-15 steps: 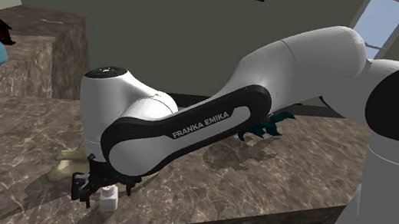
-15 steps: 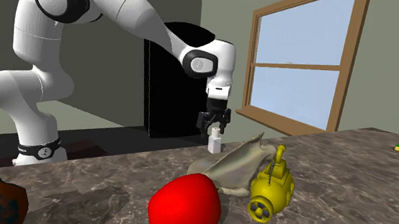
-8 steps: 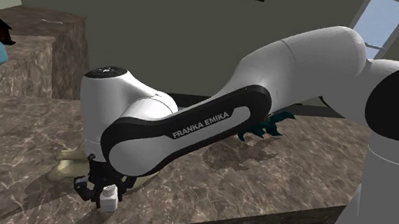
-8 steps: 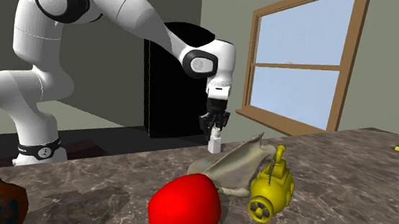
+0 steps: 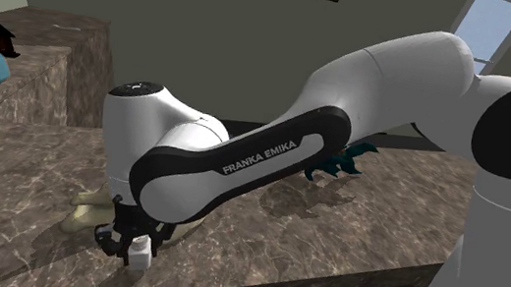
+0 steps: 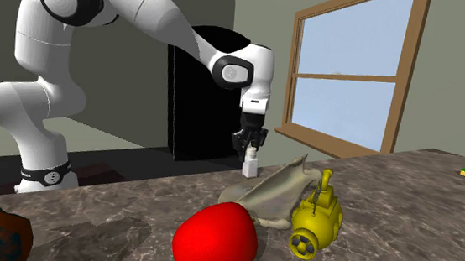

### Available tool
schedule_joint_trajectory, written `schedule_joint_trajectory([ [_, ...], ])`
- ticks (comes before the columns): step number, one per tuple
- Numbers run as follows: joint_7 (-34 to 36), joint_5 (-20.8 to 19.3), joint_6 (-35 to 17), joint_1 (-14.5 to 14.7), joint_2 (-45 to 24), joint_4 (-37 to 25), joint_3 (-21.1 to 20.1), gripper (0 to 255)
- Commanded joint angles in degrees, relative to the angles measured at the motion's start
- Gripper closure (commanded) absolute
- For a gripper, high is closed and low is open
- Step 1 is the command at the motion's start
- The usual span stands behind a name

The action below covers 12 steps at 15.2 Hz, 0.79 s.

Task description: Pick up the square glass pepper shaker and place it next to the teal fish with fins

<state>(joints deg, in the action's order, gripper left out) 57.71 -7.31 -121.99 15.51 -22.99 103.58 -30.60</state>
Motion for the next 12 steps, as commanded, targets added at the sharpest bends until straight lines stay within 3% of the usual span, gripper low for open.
schedule_joint_trajectory([
  [1,-0.17,0.32,1.29,-0.1,0.5,-0.85,-0.17,255],
  [12,-0.93,2.26,8.55,-0.7,3.83,-5.18,-1.1,255],
])
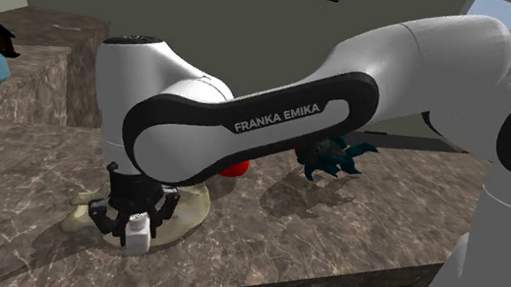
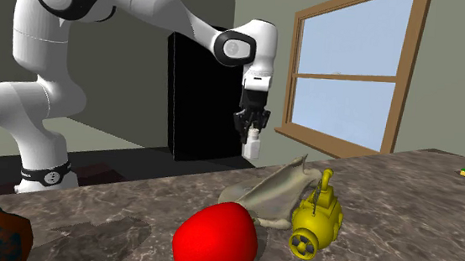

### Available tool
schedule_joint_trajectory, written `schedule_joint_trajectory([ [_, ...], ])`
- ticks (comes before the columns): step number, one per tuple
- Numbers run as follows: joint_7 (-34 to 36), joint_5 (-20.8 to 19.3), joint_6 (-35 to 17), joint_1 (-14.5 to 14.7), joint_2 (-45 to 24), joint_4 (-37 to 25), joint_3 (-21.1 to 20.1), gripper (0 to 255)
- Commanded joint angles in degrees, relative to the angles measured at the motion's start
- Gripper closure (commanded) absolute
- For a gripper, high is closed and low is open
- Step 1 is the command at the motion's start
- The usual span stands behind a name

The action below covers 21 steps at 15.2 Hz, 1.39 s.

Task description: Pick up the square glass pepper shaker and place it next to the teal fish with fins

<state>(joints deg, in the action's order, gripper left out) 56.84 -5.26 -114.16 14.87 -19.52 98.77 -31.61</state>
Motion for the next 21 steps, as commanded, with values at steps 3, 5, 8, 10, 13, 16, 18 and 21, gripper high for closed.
schedule_joint_trajectory([
  [3,-0.19,0.6,2.78,-0.14,1.04,-1.85,-0.27,255],
  [5,-0.25,0.83,4.18,-0.17,1.43,-2.91,-0.37,255],
  [8,-0.32,1.12,6.31,-0.18,1.92,-4.62,-0.51,255],
  [10,-0.33,1.27,7.75,-0.17,2.19,-5.84,-0.59,255],
  [13,-0.32,1.45,9.95,-0.11,2.48,-7.8,-0.69,255],
  [16,-0.27,1.55,12.2,0.0,2.64,-9.91,-0.79,255],
  [18,-0.22,1.58,13.72,0.11,2.67,-11.42,-0.84,255],
  [21,-0.09,1.55,16.06,0.31,2.6,-13.83,-0.92,255],
])
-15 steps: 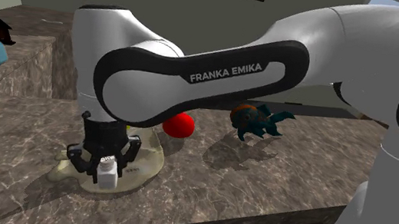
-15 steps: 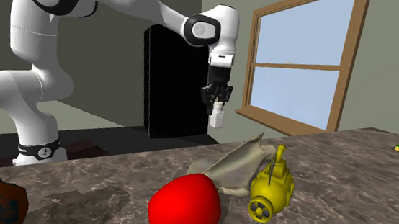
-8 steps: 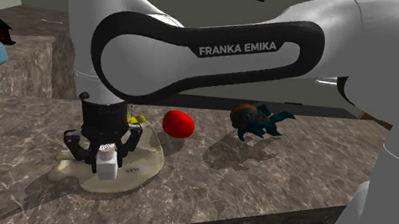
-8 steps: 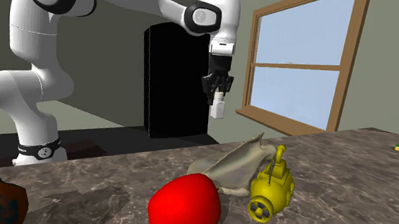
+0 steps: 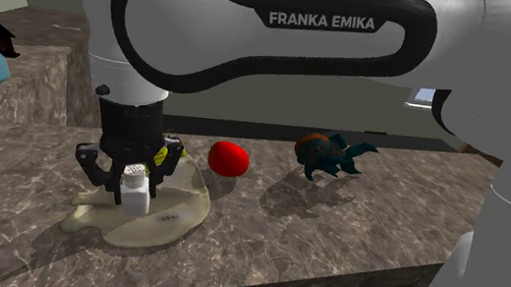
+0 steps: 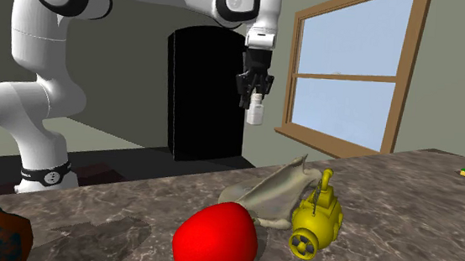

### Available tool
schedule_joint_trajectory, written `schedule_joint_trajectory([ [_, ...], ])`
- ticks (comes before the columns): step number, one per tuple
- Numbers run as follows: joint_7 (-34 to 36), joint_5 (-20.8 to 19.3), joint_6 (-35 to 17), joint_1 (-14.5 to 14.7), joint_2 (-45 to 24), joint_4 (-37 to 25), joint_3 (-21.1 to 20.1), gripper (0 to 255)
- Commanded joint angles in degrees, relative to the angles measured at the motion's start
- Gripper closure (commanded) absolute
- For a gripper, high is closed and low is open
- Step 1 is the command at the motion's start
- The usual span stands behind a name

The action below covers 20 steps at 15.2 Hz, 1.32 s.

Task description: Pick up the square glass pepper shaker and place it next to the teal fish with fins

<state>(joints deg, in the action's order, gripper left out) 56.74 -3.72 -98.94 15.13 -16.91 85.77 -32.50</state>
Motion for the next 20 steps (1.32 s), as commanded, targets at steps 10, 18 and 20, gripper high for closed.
schedule_joint_trajectory([
  [10,0.74,-0.72,9.17,1.32,-1.42,-10.48,-0.24,255],
  [18,-3.15,2.4,11.05,-2.77,4.49,-6.99,0.23,255],
  [20,-6.38,4.76,9.93,-5.55,8.96,-1.82,1.07,255],
])
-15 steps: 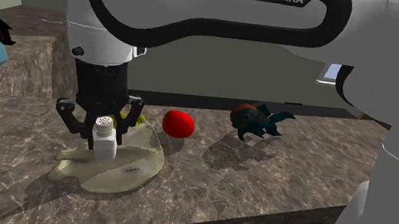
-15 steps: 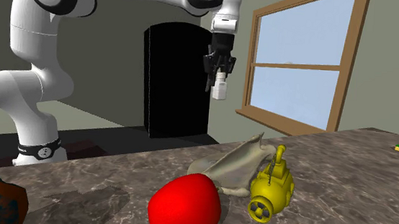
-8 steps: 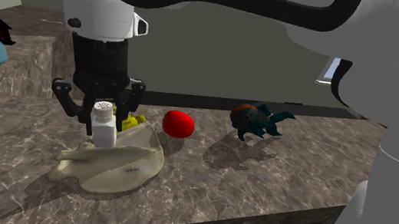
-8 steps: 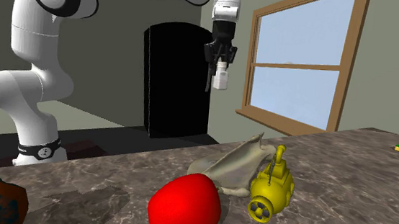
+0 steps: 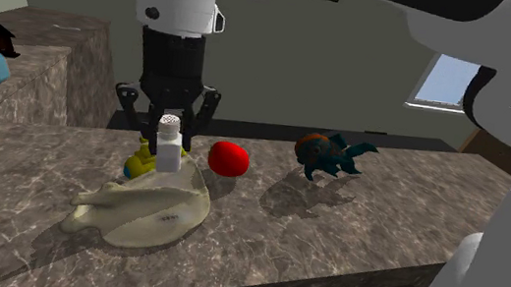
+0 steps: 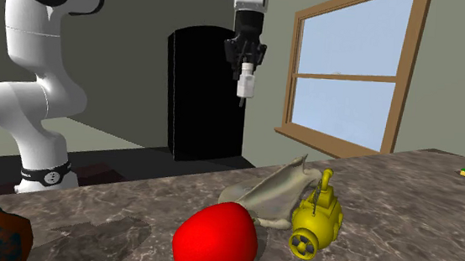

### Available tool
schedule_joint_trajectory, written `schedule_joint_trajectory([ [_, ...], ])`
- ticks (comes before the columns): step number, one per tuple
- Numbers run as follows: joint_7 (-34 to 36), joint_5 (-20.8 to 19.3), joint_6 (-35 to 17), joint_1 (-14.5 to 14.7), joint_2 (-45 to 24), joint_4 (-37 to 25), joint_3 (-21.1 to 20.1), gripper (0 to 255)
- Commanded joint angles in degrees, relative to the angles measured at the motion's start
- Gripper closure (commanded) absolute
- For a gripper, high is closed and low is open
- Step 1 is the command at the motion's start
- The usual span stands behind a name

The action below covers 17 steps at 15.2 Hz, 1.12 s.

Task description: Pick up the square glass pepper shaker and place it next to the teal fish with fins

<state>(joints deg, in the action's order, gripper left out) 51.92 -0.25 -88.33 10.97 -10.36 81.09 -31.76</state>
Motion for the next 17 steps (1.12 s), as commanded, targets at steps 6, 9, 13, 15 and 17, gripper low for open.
schedule_joint_trajectory([
  [6,-11.66,6.63,-2.1,-7.07,13.83,15.04,4.65,255],
  [9,-16.57,8.13,-2.12,-8.91,18.44,19.74,7.42,255],
  [13,-22.87,9.03,-1.78,-11.02,23.52,24.88,11.27,255],
  [15,-25.91,9.07,-1.53,-11.95,25.64,27.02,13.26,255],
  [17,-28.89,8.87,-1.25,-12.87,27.49,28.89,15.26,255],
])
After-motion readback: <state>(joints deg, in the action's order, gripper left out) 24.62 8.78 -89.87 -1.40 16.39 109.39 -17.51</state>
